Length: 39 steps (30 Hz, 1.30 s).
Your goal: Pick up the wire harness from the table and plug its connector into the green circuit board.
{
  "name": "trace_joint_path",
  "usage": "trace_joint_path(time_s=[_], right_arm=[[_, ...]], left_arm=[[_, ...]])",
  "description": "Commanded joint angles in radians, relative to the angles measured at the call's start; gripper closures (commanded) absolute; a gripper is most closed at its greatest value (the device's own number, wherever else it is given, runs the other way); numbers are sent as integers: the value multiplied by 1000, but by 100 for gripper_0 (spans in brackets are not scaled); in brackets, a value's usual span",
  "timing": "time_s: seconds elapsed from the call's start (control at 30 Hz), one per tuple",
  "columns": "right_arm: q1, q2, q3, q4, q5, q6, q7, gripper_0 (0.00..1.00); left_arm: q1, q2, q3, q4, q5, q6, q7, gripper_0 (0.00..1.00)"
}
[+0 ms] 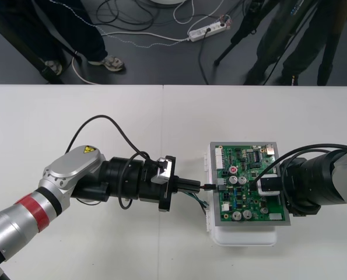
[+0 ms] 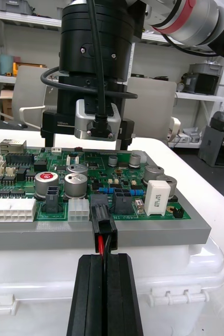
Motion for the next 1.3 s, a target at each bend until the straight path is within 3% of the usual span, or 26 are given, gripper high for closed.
trace_joint_path(time_s=[0.03,1.3], right_arm=[[-13,15,13,-29,-18,-5,-6,0],[-15,15,13,-29,-18,-5,-3,0]], left_arm=[[-30,22,-13,-32,8,-36,-27,100],[-32,-24,-13,-32,-29,55,-37,100]])
